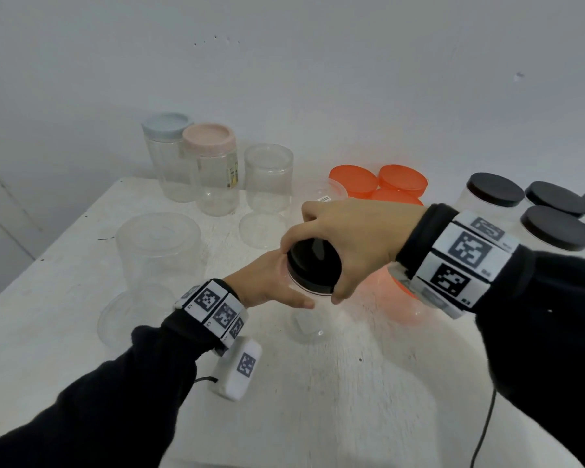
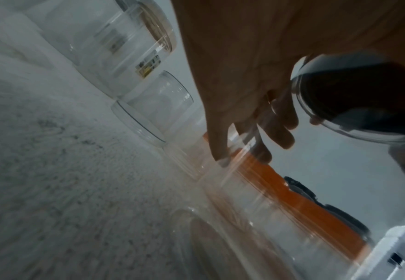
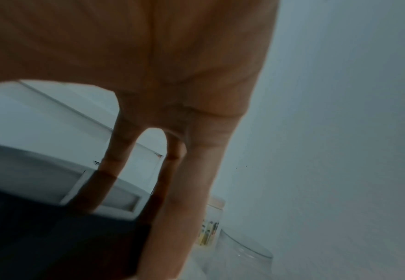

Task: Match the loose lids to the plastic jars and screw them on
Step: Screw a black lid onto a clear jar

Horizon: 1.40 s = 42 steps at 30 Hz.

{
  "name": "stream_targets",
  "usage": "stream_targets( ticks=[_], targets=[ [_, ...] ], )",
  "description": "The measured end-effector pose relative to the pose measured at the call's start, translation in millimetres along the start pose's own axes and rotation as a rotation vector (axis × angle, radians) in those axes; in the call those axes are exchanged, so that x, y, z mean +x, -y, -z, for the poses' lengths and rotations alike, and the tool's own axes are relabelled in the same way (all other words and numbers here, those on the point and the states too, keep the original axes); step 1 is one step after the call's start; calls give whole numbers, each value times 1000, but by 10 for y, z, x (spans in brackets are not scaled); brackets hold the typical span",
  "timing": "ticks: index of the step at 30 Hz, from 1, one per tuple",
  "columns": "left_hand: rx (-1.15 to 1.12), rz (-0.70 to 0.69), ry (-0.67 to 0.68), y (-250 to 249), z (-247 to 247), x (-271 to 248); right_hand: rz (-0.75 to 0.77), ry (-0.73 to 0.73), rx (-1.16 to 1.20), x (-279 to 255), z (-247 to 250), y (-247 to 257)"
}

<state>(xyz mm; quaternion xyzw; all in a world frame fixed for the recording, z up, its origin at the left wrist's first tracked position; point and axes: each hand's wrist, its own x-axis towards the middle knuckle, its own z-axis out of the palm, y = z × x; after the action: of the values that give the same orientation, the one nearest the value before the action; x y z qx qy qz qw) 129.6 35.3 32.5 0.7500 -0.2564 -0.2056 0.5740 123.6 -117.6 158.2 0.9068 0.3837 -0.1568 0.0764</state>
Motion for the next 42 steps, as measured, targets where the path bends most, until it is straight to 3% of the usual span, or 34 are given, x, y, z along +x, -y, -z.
stream_targets(
  ticks=[11,18,22,25,30,36,42],
  targets=[
    [-16,-55,-108,2,-84,-54,-6,-110,40,58,-100,-8],
    [-92,-98,-233,71,-231,-96,-181,-230,59,22,-239,57],
    [-115,-97,-238,94,-252,-98,-251,-225,13,-23,-258,148],
    [-57,-82,-196,62,-172,-84,-210,-83,8,-77,-160,108],
    [-25,-36,-60,-26,-29,-28,10,101,77,-40,4,15],
    [-82,-40,-36,-32,-55,-15,16,-55,30,-7,-78,-23],
    [-82,-67,-151,35,-138,-79,-40,-146,21,8,-160,30]
  ],
)
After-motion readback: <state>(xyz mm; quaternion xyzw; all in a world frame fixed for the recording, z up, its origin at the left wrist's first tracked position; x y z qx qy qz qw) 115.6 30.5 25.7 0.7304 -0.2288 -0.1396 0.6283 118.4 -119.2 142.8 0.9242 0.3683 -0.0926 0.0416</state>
